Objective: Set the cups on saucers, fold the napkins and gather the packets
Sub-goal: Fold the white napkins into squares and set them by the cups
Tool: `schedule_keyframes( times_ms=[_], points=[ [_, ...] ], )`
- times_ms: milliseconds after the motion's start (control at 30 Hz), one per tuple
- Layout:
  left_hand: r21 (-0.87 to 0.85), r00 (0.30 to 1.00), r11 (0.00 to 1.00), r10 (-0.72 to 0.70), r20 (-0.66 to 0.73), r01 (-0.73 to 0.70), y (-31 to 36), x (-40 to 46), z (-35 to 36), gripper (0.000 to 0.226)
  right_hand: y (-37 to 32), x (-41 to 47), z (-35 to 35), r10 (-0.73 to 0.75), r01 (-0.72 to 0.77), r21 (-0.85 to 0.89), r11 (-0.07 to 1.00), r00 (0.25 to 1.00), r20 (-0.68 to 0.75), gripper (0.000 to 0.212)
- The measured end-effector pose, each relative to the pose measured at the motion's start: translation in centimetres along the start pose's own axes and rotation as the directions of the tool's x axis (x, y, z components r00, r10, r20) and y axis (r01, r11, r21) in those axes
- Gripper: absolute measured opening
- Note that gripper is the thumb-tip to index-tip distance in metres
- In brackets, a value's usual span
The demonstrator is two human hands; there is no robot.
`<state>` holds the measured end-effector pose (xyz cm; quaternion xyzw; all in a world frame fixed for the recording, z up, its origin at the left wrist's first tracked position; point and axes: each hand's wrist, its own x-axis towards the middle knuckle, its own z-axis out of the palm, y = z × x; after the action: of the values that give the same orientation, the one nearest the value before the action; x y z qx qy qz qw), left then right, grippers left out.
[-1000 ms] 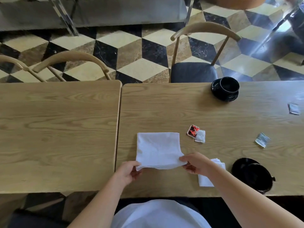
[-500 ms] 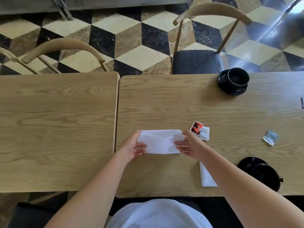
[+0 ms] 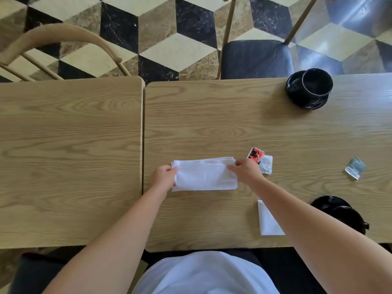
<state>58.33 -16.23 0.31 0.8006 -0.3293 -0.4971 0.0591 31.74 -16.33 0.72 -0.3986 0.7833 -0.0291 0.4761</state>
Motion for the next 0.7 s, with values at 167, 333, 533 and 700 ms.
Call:
schedule_keyframes(
  times_ms=[167, 333, 533, 700],
  points=[
    [0.063, 0.997, 0.996, -0.056, -0.052, 0.059, -0.2, -0.4, 0.7, 0.032, -0.6, 0.0, 0.5, -0.046, 0.034, -0.132, 0.991, 0.995, -0.086, 0.027],
    [0.352, 0.892, 0.895, 0.373, -0.254, -0.274, -0.6, -1.4, 0.8, 0.021, -0.3, -0.8, 0.9, -0.536, 0.434, -0.449, 0.781, 0.835, -0.125, 0.030],
    [0.569, 0.813, 0.666, 0.582, 0.007, -0.482, -0.2, -1.2, 0.8, 0.026, -0.7, 0.6, 1.2, -0.585, 0.490, -0.652, 0.579, 0.806, 0.087, 0.042],
    [0.505, 0.846, 0.765, 0.520, -0.116, -0.400, 0.7, -4.3, 3.1, 0.015, -1.8, 1.0, 1.2, -0.551, 0.499, -0.665, 0.556, 0.820, 0.155, 0.053]
  ],
)
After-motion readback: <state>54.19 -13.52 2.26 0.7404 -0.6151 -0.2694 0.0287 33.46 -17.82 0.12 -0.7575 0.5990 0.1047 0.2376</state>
